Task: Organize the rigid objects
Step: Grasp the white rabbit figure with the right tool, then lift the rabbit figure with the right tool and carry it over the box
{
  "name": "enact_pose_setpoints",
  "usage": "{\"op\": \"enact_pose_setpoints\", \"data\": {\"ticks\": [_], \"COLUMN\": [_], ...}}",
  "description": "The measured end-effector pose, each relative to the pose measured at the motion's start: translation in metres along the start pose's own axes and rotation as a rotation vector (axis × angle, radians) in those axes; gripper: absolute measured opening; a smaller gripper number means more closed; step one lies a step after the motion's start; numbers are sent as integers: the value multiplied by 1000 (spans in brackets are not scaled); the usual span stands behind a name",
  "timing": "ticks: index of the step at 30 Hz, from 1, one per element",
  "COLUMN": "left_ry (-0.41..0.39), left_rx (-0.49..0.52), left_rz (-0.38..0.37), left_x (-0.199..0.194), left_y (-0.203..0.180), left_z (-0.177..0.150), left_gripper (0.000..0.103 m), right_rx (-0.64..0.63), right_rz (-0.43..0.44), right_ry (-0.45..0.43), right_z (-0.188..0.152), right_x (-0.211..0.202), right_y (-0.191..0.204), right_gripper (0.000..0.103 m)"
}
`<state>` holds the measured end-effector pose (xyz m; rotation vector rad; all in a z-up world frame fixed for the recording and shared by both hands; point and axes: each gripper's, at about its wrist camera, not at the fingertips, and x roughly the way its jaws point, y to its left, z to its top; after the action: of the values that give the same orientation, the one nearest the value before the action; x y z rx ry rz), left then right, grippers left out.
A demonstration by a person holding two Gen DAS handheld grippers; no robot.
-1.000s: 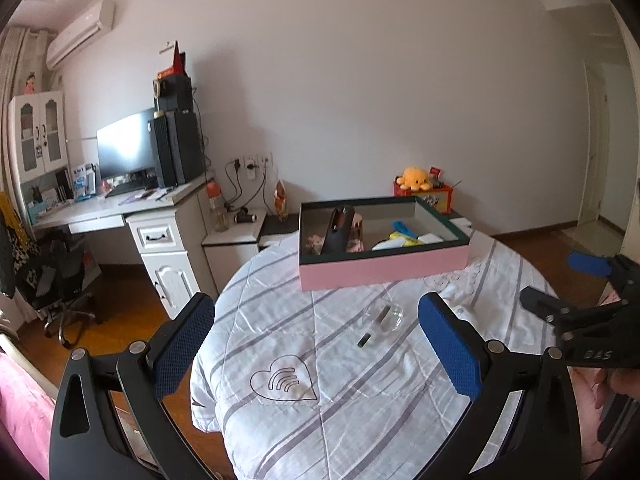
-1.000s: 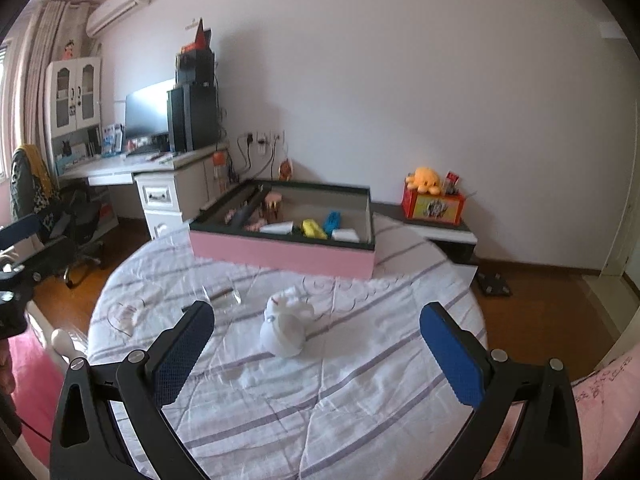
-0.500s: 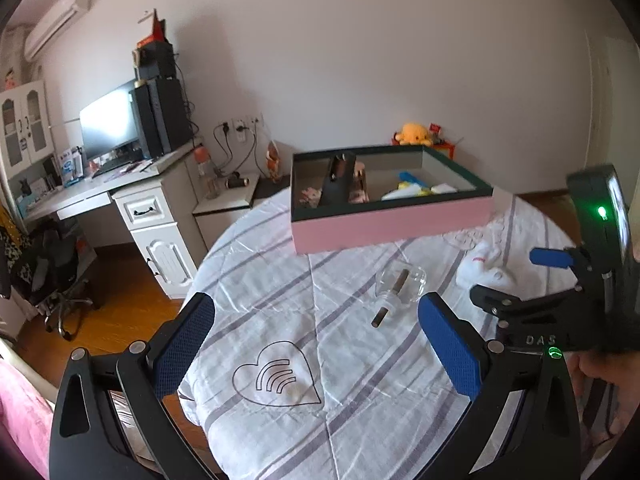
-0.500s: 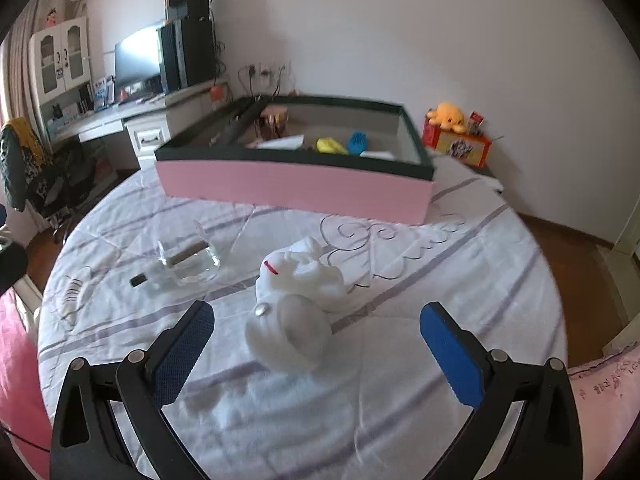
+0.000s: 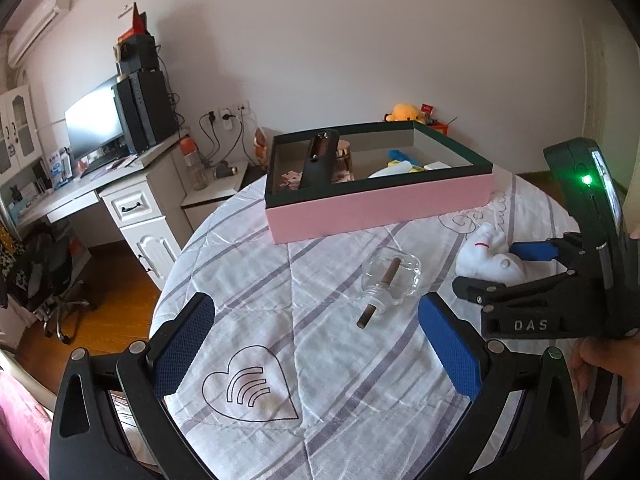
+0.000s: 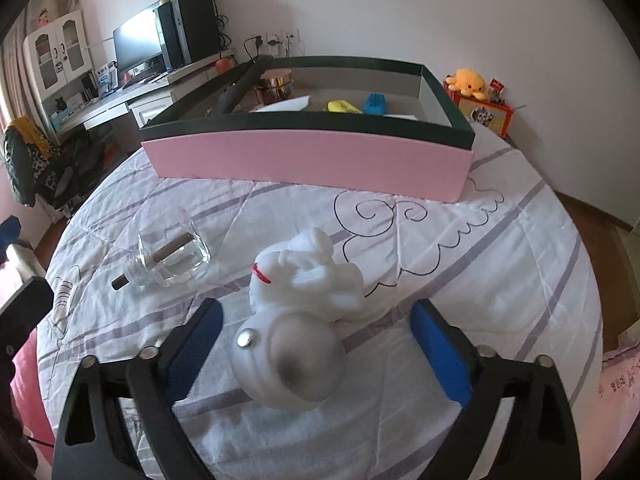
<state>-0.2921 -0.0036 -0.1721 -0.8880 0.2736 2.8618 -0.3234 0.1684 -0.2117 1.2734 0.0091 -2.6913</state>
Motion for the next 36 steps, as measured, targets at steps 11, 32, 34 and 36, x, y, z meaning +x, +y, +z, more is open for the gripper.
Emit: {"op": "enact_pose_setpoints", "data": {"ticks": [11,32,34,36], "left_ry": [16,163,197,223], "left_rx": [43,-85,-67,-55], "left_rz": [0,-15,-15,-16], "left_x": [6,142,156,167], "left_y": [-4,63,61,60], "left_z": [5,105,105,105], "left_gripper": [103,74,69,62], "right_rx": [-44,63,60,59], "right_rz": [6,-101,-113,-121], "right_ry": [4,-11,-11,-12], "right_z": [-1,26,29,35], "right_x": [-6,2,6,9], "right_y": [-11,-105,-109,-115], "right_gripper": [56,56,56,56]}}
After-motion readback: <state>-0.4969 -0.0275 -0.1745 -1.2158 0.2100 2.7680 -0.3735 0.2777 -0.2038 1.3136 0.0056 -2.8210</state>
